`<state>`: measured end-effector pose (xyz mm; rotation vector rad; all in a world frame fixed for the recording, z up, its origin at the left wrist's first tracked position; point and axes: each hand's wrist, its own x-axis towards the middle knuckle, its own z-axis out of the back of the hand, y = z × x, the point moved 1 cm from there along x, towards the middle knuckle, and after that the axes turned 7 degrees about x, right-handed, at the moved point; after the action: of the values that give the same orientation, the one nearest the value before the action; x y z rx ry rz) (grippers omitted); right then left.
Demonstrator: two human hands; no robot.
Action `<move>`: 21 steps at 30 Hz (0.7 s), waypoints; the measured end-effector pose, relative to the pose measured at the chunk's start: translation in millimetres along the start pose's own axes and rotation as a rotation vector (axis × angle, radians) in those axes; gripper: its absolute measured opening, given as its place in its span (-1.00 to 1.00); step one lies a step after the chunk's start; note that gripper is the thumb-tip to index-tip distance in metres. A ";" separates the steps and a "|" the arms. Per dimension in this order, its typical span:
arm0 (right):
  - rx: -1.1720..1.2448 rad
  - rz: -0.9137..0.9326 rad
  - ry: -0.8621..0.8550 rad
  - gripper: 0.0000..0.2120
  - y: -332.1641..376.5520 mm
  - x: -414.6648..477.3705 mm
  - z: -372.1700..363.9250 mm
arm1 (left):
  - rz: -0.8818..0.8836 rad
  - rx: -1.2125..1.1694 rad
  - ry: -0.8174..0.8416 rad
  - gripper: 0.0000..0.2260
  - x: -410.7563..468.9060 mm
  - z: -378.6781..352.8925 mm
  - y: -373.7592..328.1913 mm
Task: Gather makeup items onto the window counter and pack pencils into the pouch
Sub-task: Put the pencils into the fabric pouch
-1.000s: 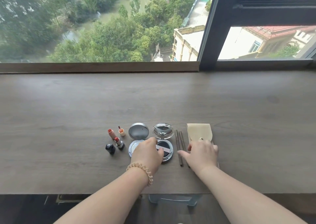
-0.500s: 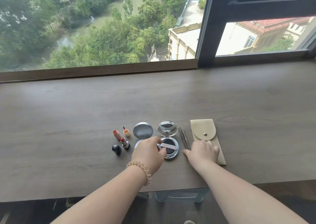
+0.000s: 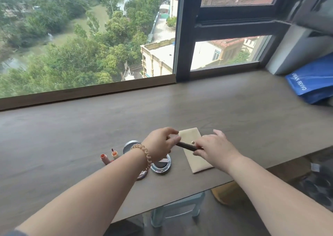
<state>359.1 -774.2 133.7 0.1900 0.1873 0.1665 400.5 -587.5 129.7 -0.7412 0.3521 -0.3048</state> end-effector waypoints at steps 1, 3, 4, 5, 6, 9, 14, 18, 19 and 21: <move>0.011 0.013 0.008 -0.79 -0.7 -5.4 7.3 | 0.000 -0.053 0.022 -0.83 1.0 0.7 -4.2; 0.105 0.005 -0.009 -0.82 -1.8 -14.4 19.2 | 0.010 -0.155 0.055 -0.75 1.8 0.3 -8.7; 0.180 -0.011 -0.027 -0.83 -3.2 -19.2 23.7 | 0.010 -0.226 0.071 -0.74 1.0 -1.5 -11.8; 0.263 -0.021 -0.050 -0.83 -6.0 -23.1 26.8 | 0.011 -0.301 0.075 -0.75 0.0 -4.1 -15.1; 0.337 -0.019 -0.071 -0.84 -9.8 -26.7 28.9 | 0.007 -0.362 0.070 -0.76 -1.3 -7.6 -18.8; 0.476 0.031 -0.083 -0.86 -21.2 -30.1 31.6 | 0.009 -0.475 0.016 -0.72 -3.2 -18.1 -29.4; 0.611 0.126 -0.059 -0.86 -42.1 -20.3 30.8 | 0.038 -0.577 -0.104 -0.64 2.0 -34.0 -45.5; 0.718 0.185 -0.011 -0.86 -65.6 -15.4 39.4 | 0.072 -0.595 -0.212 -0.66 5.1 -52.1 -67.6; 0.742 0.196 -0.005 -0.86 -71.5 -14.4 43.2 | 0.080 -0.581 -0.225 -0.66 6.6 -56.7 -72.4; 0.767 0.212 0.011 -0.85 -85.9 -12.2 50.5 | 0.090 -0.502 -0.248 -0.65 10.9 -66.8 -81.2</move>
<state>369.9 -868.3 167.0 0.9743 0.2359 0.3019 370.8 -688.5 138.6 -1.2393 0.2257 -0.0327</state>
